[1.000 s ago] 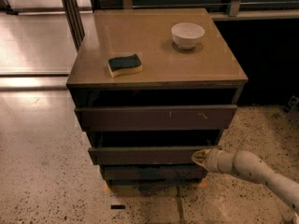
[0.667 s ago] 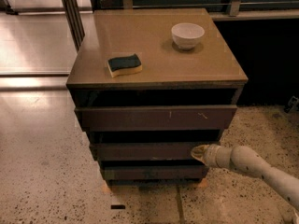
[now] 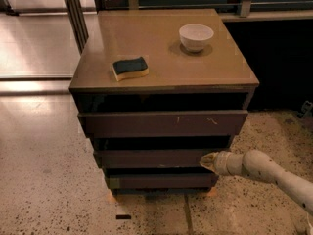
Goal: Close middle drawer
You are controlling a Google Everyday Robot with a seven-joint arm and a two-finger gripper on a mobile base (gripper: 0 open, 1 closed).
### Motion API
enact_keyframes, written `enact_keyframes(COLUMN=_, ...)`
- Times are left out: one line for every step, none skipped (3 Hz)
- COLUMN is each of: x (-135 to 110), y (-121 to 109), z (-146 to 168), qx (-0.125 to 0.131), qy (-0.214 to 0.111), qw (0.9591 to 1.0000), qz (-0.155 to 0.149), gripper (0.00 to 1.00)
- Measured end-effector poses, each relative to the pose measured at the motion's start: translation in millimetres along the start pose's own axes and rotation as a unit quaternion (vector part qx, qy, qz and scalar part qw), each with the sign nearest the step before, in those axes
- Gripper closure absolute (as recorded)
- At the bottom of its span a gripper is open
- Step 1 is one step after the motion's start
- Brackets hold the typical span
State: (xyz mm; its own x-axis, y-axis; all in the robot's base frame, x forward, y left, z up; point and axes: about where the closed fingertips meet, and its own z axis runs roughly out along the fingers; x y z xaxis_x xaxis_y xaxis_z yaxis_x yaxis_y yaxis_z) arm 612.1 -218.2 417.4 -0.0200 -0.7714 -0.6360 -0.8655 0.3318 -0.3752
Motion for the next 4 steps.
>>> enact_keyframes(x=-11.2, y=20.2, z=-18.9, qx=-0.062, qy=0.01, qw=0.998, qz=0.001, gripper=1.0)
enact_keyframes(x=-20.0, y=44.2, z=-50.0, qx=-0.124, qy=0.026, qw=0.9917, qz=0.02, gripper=1.0)
enact_keyframes(x=-32.7, y=71.8, z=-84.5, qx=-0.186, qy=0.045, qw=0.9803, qz=0.051, gripper=1.0)
enact_keyframes(x=-36.3, y=80.1, z=-90.3, qx=-0.204, qy=0.046, qw=0.9764, qz=0.054, gripper=0.82)
